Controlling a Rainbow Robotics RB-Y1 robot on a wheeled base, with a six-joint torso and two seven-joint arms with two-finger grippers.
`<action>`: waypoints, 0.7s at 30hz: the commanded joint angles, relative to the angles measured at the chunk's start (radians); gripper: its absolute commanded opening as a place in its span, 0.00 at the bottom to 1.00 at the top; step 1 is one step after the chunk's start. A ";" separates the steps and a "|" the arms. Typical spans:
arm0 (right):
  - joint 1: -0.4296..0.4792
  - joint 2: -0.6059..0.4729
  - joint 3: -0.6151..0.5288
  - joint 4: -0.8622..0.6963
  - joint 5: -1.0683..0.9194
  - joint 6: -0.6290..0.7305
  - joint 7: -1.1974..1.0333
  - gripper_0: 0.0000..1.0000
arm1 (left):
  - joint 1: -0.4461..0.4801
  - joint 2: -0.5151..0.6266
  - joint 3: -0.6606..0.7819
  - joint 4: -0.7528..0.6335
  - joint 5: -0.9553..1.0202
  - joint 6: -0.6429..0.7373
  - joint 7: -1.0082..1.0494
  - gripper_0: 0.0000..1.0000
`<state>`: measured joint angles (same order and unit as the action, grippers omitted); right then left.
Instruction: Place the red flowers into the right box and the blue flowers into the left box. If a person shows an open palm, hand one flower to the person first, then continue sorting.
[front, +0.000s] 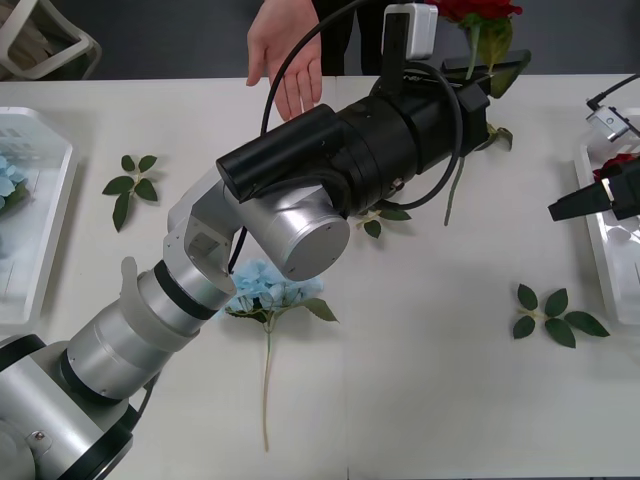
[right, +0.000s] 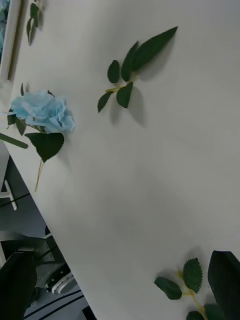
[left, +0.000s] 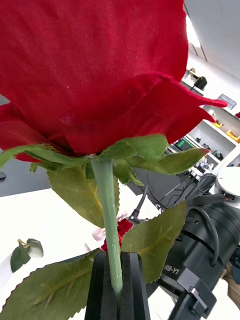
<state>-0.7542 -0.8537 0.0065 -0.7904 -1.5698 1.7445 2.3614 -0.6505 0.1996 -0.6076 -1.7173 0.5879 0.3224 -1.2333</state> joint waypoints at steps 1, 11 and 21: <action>0.001 0.015 0.010 -0.046 -0.064 0.033 0.064 1.00 | -0.052 -0.029 -0.020 -0.010 0.009 -0.025 0.015 0.00; 0.065 0.104 0.010 -0.179 -0.225 0.010 0.068 1.00 | -0.052 -0.029 -0.020 -0.010 0.010 -0.028 0.017 0.00; 0.090 0.191 0.010 -0.237 -0.299 -0.056 0.070 1.00 | -0.052 -0.029 -0.020 -0.010 0.010 -0.028 0.017 0.00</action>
<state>-0.6727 -0.7019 0.0231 -0.9882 -1.8497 1.7101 2.4135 -0.6506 0.1990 -0.6078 -1.7139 0.5894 0.3119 -1.2333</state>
